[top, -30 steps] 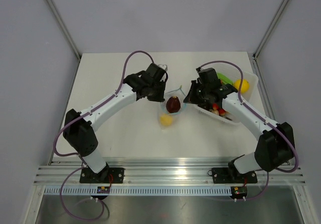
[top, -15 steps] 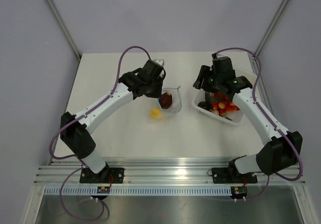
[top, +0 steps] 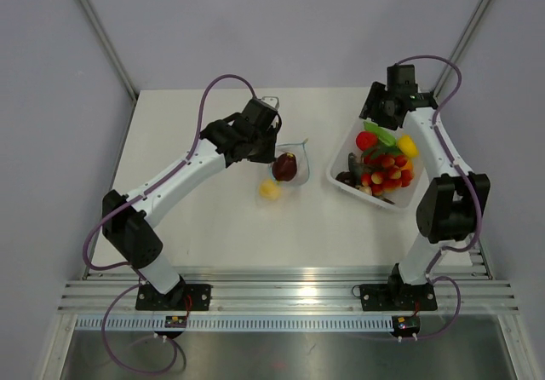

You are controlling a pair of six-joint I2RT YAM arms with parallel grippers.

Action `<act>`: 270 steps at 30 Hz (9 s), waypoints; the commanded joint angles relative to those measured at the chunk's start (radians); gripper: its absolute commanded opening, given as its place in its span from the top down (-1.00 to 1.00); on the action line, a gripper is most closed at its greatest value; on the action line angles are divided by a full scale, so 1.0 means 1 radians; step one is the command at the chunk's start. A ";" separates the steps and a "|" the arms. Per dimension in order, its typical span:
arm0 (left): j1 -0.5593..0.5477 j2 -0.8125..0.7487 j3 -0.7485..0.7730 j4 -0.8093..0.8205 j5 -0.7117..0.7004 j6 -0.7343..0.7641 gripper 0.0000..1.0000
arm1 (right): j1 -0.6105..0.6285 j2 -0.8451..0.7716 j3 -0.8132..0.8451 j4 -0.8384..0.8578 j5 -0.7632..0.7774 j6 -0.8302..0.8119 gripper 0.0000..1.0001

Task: Place the food in the zip-top bag and seal the zipper
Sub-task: Pick up the fake fruit from the bin, then place the fake fruit in the zipper food storage bag, then pick up the fake vegetable from the bin, then place the fake vegetable in the zipper food storage bag.

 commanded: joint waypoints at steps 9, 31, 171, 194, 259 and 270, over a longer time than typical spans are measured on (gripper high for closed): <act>0.009 -0.013 0.049 0.024 -0.028 0.029 1.00 | -0.076 0.251 0.156 -0.056 -0.020 -0.073 -0.56; 0.020 0.006 0.060 0.024 0.009 0.031 1.00 | -0.130 0.453 0.170 0.079 -0.235 -0.144 -0.77; 0.020 0.106 0.072 0.124 0.236 -0.020 1.00 | -0.010 0.523 0.158 0.180 0.304 -0.586 -0.27; 0.020 0.073 0.055 0.163 0.262 -0.018 1.00 | -0.013 -0.015 -0.111 0.174 0.218 -0.297 0.44; 0.034 0.175 0.094 0.274 0.294 0.012 1.00 | 0.068 -0.387 -0.491 0.115 -0.974 0.012 0.40; 0.034 0.150 0.066 0.269 0.293 0.043 1.00 | 0.102 -0.241 -0.527 0.231 -1.086 0.066 0.38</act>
